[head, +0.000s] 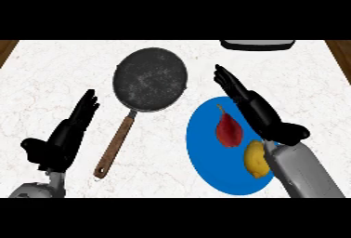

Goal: Pick the pear from the plate and place it in the pan

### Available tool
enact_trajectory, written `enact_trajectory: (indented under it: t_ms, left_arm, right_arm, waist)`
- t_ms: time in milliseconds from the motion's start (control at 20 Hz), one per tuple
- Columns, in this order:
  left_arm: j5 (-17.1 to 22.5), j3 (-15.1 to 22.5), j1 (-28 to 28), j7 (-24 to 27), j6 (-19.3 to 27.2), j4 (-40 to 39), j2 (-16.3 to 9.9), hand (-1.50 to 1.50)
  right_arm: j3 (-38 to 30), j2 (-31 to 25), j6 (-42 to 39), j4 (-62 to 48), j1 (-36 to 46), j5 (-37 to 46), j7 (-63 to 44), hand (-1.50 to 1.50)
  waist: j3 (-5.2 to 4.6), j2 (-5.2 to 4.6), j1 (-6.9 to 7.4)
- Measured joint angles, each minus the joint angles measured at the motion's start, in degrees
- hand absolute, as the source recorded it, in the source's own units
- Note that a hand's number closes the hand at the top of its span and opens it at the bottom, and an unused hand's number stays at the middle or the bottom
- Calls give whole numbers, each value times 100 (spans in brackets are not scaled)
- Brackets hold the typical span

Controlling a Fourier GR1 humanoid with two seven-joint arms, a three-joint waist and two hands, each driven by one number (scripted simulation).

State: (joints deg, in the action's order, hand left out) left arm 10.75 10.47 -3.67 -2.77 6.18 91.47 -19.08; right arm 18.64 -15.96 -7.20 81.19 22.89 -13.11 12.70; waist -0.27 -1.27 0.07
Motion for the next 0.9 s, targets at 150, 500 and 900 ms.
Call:
enact_trajectory:
  t_ms: [150,500,900]
  left_arm:
    - [-185,-36,152,28,62,-67,-91,0]
    - [-627,-212,455,-210,346,-270,-502,0]
    - [-861,-130,711,-387,516,-223,-512,0]
  right_arm:
    - [-377,158,505,-178,106,-55,-355,-150]
    - [-1422,-169,2620,-903,-122,497,-1567,-150]
    - [-845,-947,3632,-333,-792,1747,-3911,-150]
  waist:
    - [13,66,12]
    - [-11,140,-204]
    - [-16,215,-233]
